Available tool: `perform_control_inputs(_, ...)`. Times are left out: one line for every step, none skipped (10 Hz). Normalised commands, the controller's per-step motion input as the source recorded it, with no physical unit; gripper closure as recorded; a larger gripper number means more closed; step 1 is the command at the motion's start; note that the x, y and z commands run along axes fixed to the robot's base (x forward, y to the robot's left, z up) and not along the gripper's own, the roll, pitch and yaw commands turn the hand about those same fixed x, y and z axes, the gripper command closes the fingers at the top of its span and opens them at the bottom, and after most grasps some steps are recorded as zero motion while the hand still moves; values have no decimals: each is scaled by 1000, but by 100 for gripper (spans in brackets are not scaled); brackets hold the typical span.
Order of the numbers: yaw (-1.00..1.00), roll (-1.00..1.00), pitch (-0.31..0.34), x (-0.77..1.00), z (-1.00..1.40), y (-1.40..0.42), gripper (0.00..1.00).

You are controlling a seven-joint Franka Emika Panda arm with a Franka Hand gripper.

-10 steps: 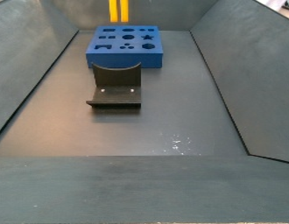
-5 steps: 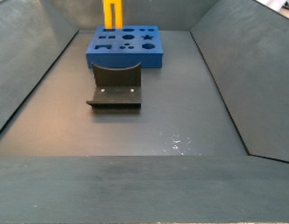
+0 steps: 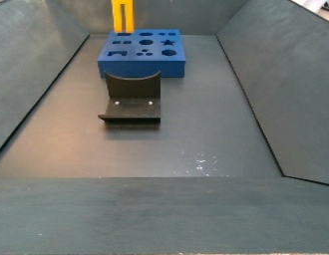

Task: Pick up the double-square object. Move up. Place the double-square object on the fixture. Regrasp the double-square object. Move to above the board. Insert the double-square object.
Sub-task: Insert the double-square object.

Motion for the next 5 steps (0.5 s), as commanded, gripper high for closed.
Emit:
perform_control_inputs(0, 164, 87, 1000, 0, 23, 100)
perform_control_inputs(0, 150, 70, 1000, -23, 40, 100)
perform_control_inputs(0, 164, 83, 1000, -89, 69, 100)
perform_control_inputs(-3, 206, 106, 1000, -180, 126, 100)
perform_control_inputs(-149, 323, 174, 789, -463, 34, 100)
